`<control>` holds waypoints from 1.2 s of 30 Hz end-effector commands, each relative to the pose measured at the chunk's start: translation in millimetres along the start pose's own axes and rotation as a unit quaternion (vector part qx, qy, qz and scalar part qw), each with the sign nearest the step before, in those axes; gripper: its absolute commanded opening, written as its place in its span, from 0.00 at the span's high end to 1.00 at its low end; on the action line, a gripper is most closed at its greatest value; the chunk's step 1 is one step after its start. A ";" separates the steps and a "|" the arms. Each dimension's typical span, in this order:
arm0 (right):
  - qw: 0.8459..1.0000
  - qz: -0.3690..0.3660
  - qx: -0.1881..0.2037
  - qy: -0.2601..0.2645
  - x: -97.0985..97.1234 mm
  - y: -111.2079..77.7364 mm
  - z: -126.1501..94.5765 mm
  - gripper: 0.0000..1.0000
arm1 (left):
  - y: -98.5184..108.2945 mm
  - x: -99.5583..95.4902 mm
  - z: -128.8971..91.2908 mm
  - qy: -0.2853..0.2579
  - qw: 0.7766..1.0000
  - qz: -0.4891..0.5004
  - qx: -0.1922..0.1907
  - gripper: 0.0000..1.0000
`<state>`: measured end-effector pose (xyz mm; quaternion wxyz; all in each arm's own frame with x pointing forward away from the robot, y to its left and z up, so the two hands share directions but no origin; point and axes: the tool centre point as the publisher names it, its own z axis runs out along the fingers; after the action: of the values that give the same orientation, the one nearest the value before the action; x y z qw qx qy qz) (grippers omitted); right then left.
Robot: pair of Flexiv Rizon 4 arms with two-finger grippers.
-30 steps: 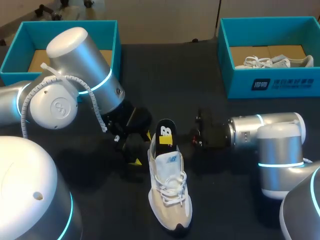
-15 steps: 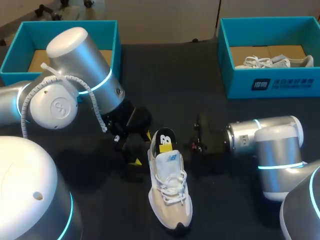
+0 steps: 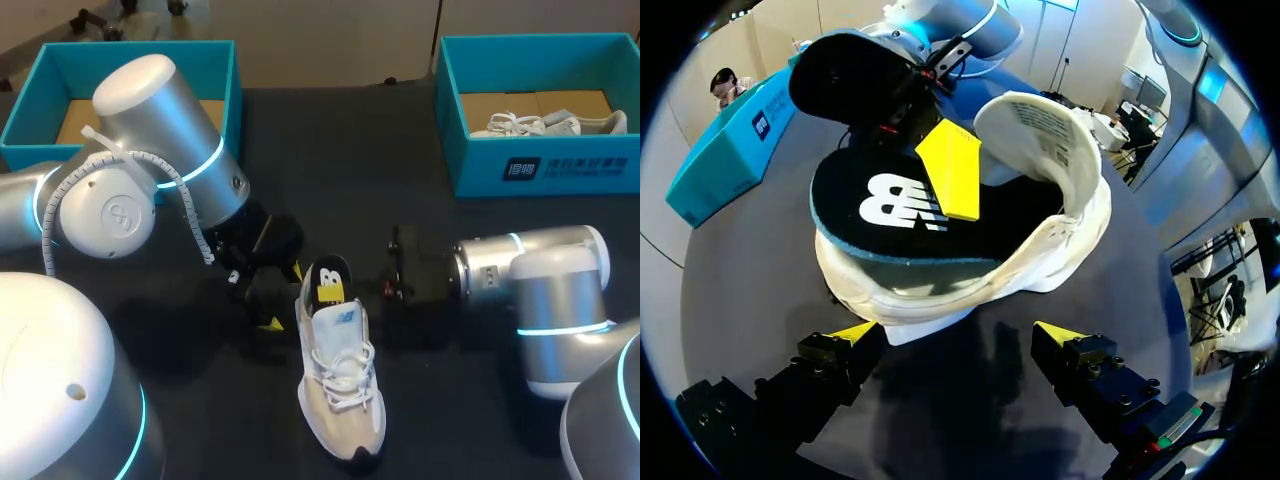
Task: Take the shoe out of the shoebox, open the shoe tongue, remove and reinsert the insole, then place the shoe into the shoebox
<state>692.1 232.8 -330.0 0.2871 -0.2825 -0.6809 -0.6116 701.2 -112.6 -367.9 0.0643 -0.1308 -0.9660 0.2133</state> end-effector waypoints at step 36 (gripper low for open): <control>1.000 0.015 0.002 0.002 -8.4 0.8 1.4 1.00 | -0.8 0.5 -0.2 -0.001 1.000 0.000 -0.002 0.00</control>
<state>698.7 232.5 -335.0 0.2979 -0.2902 -0.6772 -0.6070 701.2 -112.6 -367.9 0.0643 -0.1308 -0.9660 0.2133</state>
